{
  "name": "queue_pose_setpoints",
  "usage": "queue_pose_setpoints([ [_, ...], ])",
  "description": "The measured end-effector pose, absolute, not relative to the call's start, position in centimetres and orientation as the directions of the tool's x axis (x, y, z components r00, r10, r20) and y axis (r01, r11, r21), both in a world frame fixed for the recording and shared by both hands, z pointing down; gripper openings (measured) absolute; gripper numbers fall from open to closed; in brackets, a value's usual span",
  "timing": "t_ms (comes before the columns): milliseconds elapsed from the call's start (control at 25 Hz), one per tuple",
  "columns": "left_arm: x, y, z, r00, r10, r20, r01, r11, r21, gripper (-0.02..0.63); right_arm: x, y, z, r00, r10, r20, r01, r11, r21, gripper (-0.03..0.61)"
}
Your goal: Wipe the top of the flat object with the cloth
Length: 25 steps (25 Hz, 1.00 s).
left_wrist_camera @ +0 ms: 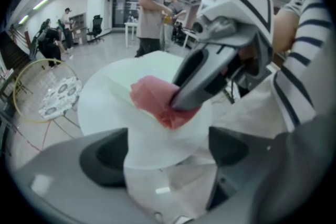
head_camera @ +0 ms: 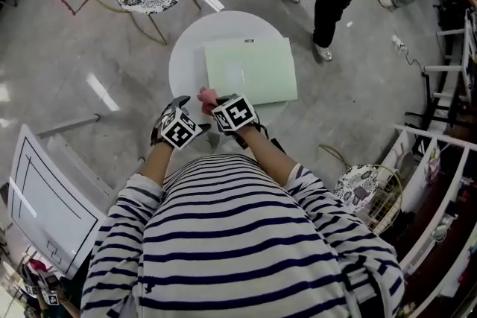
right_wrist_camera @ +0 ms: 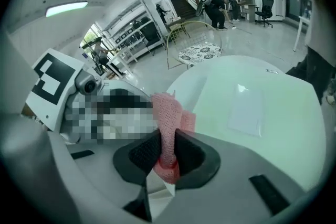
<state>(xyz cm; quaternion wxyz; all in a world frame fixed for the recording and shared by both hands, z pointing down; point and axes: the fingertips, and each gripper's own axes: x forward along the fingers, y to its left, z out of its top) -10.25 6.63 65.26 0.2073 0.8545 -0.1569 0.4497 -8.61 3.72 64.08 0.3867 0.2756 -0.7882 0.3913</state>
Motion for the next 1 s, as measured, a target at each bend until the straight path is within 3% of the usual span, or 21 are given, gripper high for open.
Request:
queue_pose_setpoints([
  [240,-10.4,5.4,62.6,0.600,-0.139,0.788,-0.466,-0.861,0.203,0.482,-10.3,2.1,59.3,-0.687,-0.221,0.692,-0.681,0.526,-0.509,0.061],
  [520,-8.4,2.8,55.8,0.723,-0.227,0.653,-0.476,-0.849,0.231,0.480,-8.6,-0.4,50.5,-0.772,-0.392,0.501,-0.630,0.577,-0.520,0.061],
  [800,-7.3,0.2,47.8,0.871,-0.314,0.377,-0.448,-0.822,0.351,0.477,-4.3,-1.1,42.7,-0.747,-0.581,0.324,-0.663,0.608,-0.438,0.061],
  [1000,-6.6,0.2,40.9,0.948,-0.292,0.129,-0.319,-0.846,0.428,0.410,-0.7,-0.8,38.4,-0.684,-0.696,0.217,-0.711,0.570,-0.413,0.063],
])
